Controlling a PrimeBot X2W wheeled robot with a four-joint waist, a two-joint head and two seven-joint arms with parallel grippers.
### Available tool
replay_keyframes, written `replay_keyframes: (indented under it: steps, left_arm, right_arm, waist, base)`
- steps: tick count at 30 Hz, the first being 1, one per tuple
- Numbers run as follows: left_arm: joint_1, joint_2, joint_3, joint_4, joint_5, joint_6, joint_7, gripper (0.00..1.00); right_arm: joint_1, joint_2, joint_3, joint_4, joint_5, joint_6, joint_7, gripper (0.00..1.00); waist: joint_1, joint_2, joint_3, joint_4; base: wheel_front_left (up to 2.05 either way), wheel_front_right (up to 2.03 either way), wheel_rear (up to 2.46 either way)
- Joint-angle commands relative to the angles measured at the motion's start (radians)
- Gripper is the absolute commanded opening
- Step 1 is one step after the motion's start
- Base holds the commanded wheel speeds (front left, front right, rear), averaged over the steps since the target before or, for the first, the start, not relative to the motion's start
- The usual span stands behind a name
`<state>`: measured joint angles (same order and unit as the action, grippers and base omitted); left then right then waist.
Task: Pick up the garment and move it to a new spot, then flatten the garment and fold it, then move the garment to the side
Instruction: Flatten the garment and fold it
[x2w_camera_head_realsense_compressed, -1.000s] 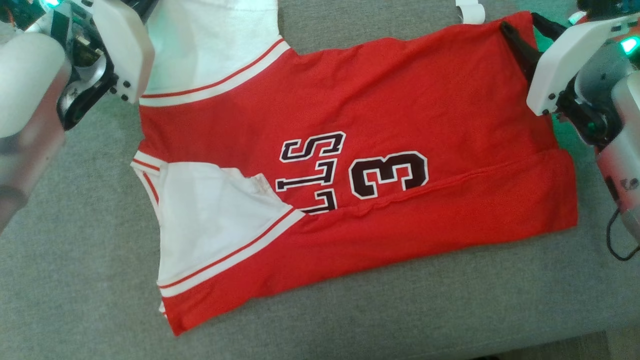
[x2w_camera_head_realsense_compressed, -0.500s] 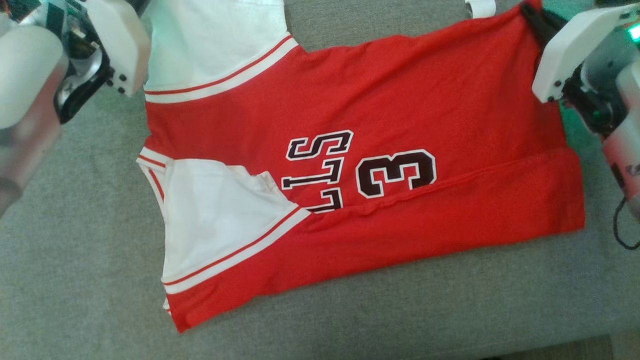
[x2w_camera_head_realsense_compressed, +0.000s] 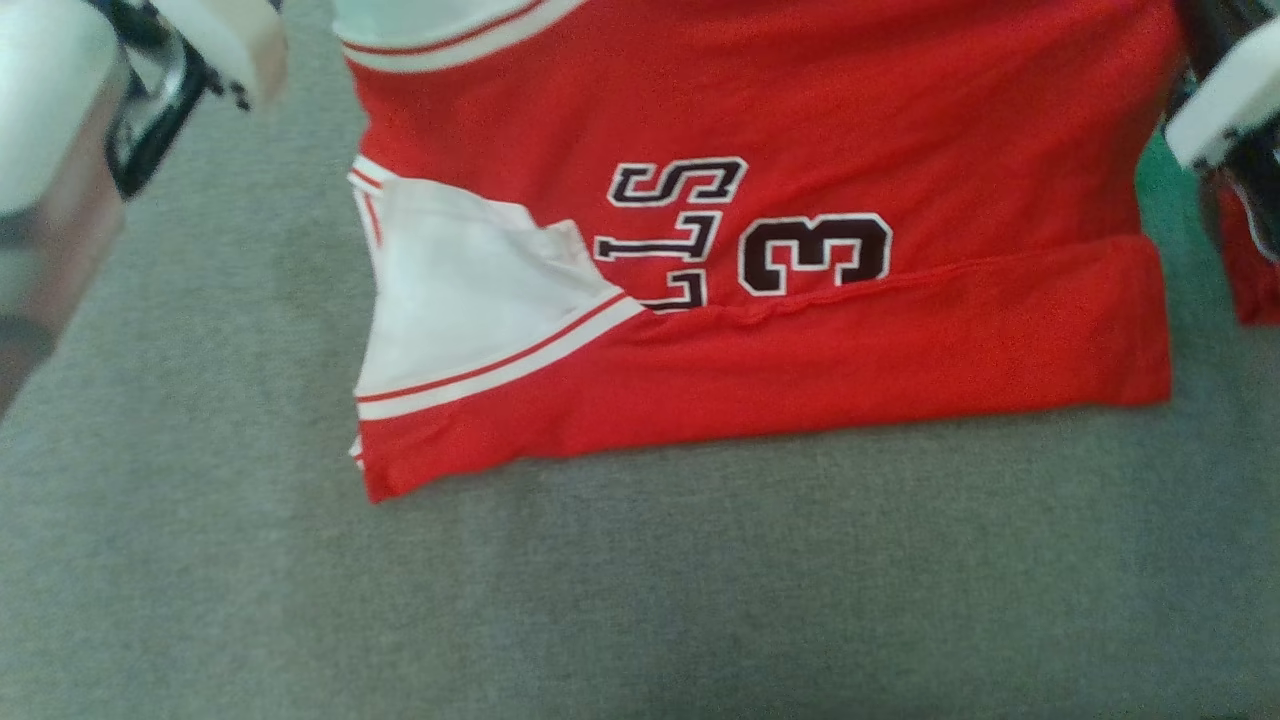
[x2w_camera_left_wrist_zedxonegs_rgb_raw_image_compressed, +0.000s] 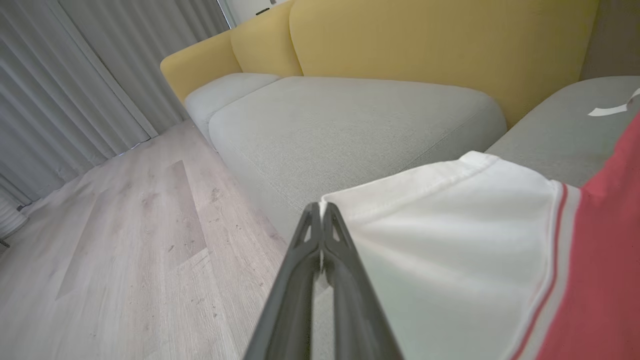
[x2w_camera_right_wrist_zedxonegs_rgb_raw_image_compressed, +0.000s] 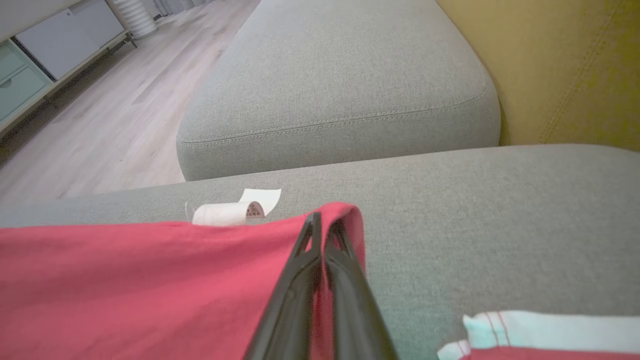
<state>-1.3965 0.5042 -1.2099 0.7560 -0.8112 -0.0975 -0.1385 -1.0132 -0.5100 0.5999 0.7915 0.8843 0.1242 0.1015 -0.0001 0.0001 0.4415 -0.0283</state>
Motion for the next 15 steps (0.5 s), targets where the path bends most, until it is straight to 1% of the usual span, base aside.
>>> replay_keyframes:
  steps: [1,2,5,8,12,15]
  left_arm:
    - [-0.018,0.035,0.038,-0.012,-0.006,-0.001,-0.012,0.00]
    - [0.014,0.039,0.032,-0.031,-0.012,-0.004,-0.026,0.00]
    - [0.077,0.054,0.025,-0.079,-0.024,-0.002,-0.050,0.00]
    - [0.155,0.081,0.014,-0.147,-0.033,0.015,-0.063,0.00]
    - [0.254,0.133,0.004,-0.260,-0.041,0.063,-0.073,0.00]
    - [0.331,0.178,0.002,-0.361,-0.058,0.112,-0.077,0.00]
  right_arm:
    - [0.047,-0.025,-0.006,-0.031,0.022,0.007,-0.017,0.00]
    - [0.089,-0.047,-0.010,-0.051,0.054,0.007,-0.028,0.00]
    - [0.157,-0.078,-0.012,-0.081,0.087,0.007,-0.050,0.00]
    - [0.226,-0.094,-0.015,-0.108,0.112,0.007,-0.075,0.00]
    - [0.310,-0.110,-0.027,-0.133,0.135,0.007,-0.109,0.00]
    - [0.367,-0.119,-0.039,-0.151,0.142,0.007,-0.130,0.00]
  waist:
    - [0.0001,-0.0001,-0.024,0.024]
    - [0.0001,-0.0001,-0.044,0.043]
    - [0.0001,-0.0001,-0.075,0.065]
    - [0.0001,-0.0001,-0.104,0.080]
    - [0.0001,-0.0001,-0.138,0.099]
    - [0.0001,-0.0001,-0.159,0.109]
  base:
    - [0.00,0.00,0.00]
    - [0.00,0.00,0.00]
    - [0.00,0.00,0.00]
    - [0.00,0.00,0.00]
    - [0.00,0.00,0.00]
    - [0.00,0.00,0.00]
